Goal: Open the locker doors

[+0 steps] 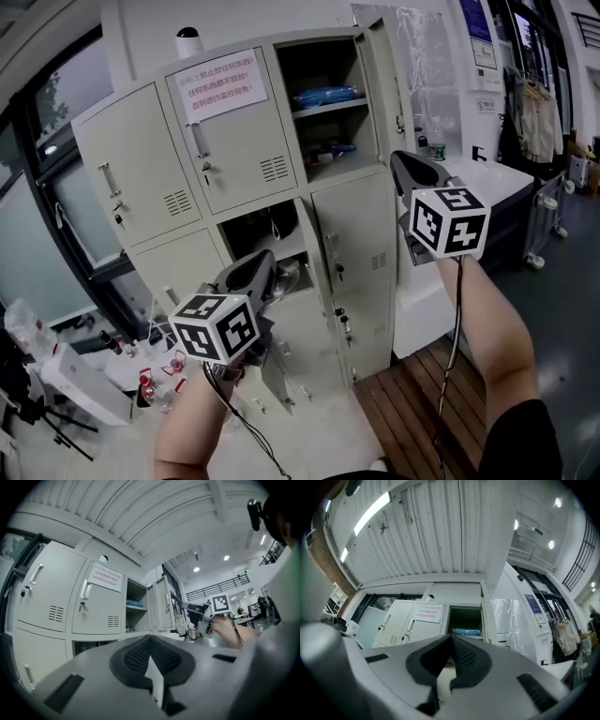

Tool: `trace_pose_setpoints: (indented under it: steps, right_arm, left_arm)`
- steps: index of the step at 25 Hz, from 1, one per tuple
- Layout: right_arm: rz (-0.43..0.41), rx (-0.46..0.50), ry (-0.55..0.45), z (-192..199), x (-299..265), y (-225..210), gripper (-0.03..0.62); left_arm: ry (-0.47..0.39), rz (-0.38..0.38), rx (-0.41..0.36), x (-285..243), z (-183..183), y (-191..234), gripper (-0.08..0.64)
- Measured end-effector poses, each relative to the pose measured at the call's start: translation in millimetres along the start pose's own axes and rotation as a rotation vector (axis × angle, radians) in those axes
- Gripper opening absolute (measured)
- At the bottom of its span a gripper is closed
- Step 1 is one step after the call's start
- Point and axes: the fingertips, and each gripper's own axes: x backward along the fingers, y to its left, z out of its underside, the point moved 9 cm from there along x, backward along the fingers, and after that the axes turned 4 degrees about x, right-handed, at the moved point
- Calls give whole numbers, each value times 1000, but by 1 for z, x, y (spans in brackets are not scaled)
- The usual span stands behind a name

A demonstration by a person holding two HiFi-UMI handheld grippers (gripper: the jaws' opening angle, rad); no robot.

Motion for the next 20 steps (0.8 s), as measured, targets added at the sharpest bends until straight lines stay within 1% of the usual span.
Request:
trace_pose_setpoints:
  steps: [7,11,14,20]
  right_arm:
    - [-52,15,80,6,49,84,0]
    - [-72,-3,128,9,79,123,0]
    - [-79,-7,160,10,100,146,0]
    - [-87,-27,211,15,144,177,0]
  left_arm:
    - [-11,-76,-4,82,20,23,-2]
    - [6,-96,38,126,39,31,-2]
    - [23,-116,60,155,53,33,-2]
    - [39,-168,44,199,72,24,-2]
